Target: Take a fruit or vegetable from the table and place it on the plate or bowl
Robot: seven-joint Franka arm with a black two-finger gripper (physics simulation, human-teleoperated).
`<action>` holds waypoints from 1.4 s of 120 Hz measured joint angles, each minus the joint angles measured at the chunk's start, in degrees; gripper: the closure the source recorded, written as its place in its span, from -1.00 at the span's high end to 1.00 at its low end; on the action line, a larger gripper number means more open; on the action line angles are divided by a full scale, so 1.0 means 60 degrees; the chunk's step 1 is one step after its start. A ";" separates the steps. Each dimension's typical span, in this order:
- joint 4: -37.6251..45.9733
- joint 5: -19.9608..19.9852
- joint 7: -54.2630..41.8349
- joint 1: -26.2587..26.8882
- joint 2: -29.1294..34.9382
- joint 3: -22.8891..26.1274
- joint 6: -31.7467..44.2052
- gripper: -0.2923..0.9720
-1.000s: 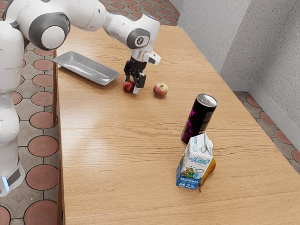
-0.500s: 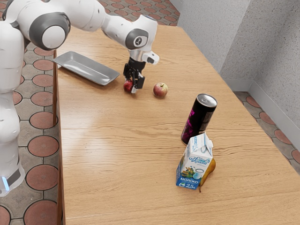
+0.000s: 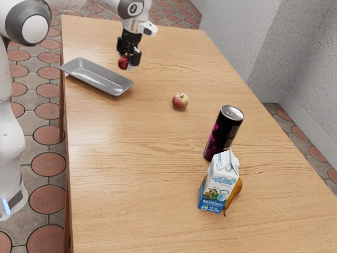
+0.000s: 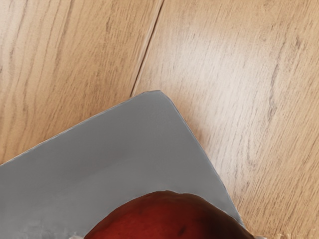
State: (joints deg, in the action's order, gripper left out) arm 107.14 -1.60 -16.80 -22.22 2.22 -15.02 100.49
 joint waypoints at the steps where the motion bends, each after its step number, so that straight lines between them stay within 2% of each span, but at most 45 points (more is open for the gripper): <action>1: 0.0021 -0.0003 -0.0006 -0.0033 0.0001 -0.0006 -0.0022 -0.02; 18: 0.0490 0.0010 -0.0106 -0.0346 0.0016 -0.0040 -0.0282 -0.01; 47: 0.0768 0.0035 -0.0239 0.0217 0.0321 -0.0157 -0.0466 0.00; 78: 0.1246 0.0002 -0.0330 0.0147 0.0852 -0.0334 -0.0495 0.00; 125: 0.1321 -0.0037 -0.0412 0.0140 0.0916 -0.0844 -0.0486 0.00; 143: 0.1323 -0.0075 -0.0499 0.0145 0.0920 -0.0974 -0.0490 0.34; 168: 0.1323 -0.0084 -0.0651 0.0159 0.0916 -0.1055 -0.0483 0.49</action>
State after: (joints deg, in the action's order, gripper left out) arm 115.07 -2.10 -20.70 -21.26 7.71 -21.35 97.59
